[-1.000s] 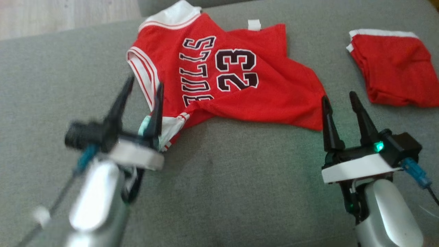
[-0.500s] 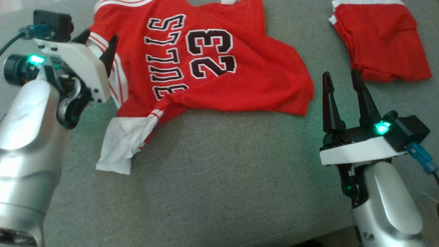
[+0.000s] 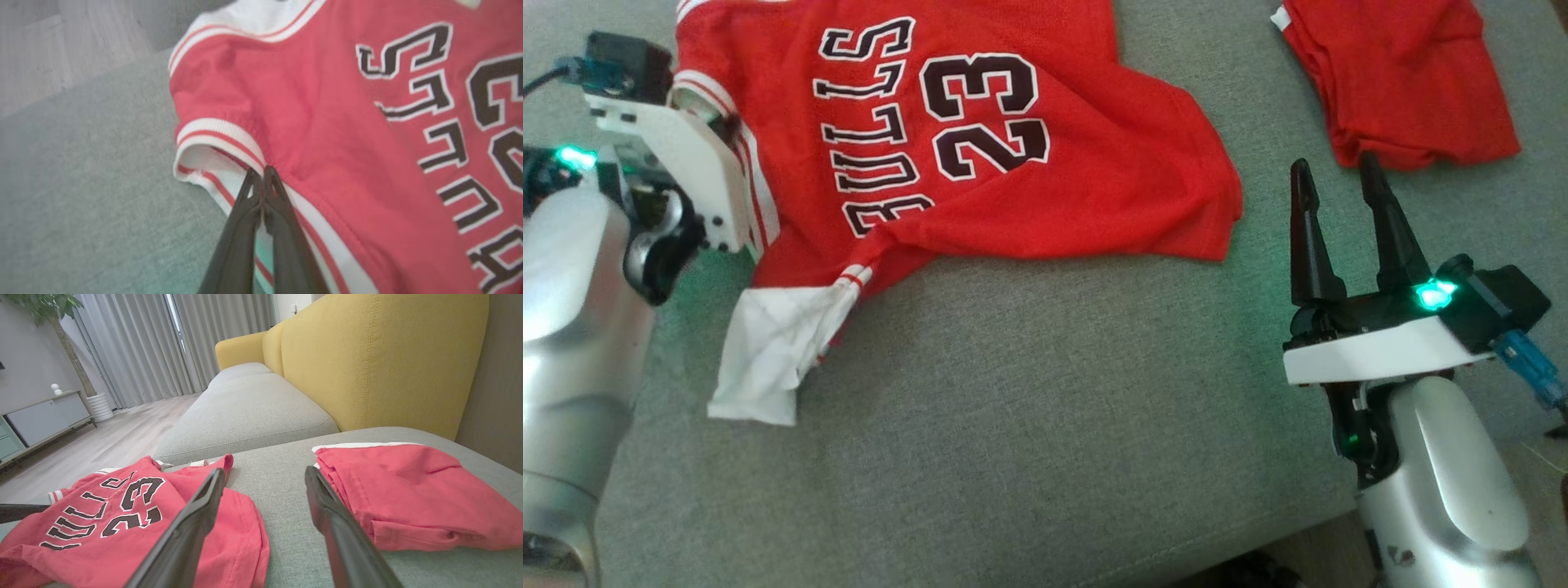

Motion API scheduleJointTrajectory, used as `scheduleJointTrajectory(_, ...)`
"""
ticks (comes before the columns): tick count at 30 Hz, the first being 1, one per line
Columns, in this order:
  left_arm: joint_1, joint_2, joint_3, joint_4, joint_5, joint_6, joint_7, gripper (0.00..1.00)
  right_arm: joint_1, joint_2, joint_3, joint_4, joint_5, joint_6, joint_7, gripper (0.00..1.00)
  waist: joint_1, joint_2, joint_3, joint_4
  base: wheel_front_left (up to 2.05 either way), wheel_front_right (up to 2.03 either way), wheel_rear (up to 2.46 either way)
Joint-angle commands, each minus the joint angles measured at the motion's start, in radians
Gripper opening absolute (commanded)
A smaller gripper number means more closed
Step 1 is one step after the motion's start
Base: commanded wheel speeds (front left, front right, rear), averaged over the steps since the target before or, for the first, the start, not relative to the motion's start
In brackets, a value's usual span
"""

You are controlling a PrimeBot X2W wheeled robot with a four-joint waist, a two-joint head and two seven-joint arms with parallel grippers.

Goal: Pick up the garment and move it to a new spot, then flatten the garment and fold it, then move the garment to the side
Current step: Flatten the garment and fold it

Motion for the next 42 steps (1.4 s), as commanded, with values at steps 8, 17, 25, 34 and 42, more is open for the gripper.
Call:
scheduleJointTrajectory(8, -0.161, 0.073, 0.075, -0.021, 0.068, 0.068, -0.269, 0.0, -0.018, 0.004, 0.029, -0.043, 0.002, -0.001, -0.014, 1.0, 0.0, 0.0, 0.01, 0.006, 0.0, 0.0, 0.0)
scheduleJointTrajectory(17, -0.268, 0.065, 0.068, 0.028, 0.137, 0.096, -0.5, 1.0, -0.025, 0.004, 0.04, -0.033, 0.015, -0.001, -0.014, 1.0, 0.0, 0.0, 0.013, 0.022, 0.0, 0.0, 0.0)
scheduleJointTrajectory(25, -0.234, 0.018, 0.029, 0.096, 0.135, 0.066, -0.547, 1.0, -0.028, 0.004, 0.04, -0.014, 0.007, -0.001, -0.014, 1.0, 0.0, 0.0, -0.018, 0.058, 0.0, 0.0, 0.0)
scheduleJointTrajectory(34, -0.089, -0.019, 0.005, 0.079, 0.103, 0.038, -0.646, 1.0, -0.005, 0.004, 0.022, 0.002, -0.018, -0.001, -0.014, 1.0, 0.0, 0.0, -0.097, 0.124, 0.0, 0.0, 0.0)
scheduleJointTrajectory(42, 0.128, -0.037, -0.02, -0.062, 0.098, 0.067, -0.738, 1.0, 0.034, 0.004, 0.008, 0.015, -0.048, -0.001, -0.013, 1.0, 0.0, 0.0, -0.169, 0.206, 0.0, 0.0, 0.0)
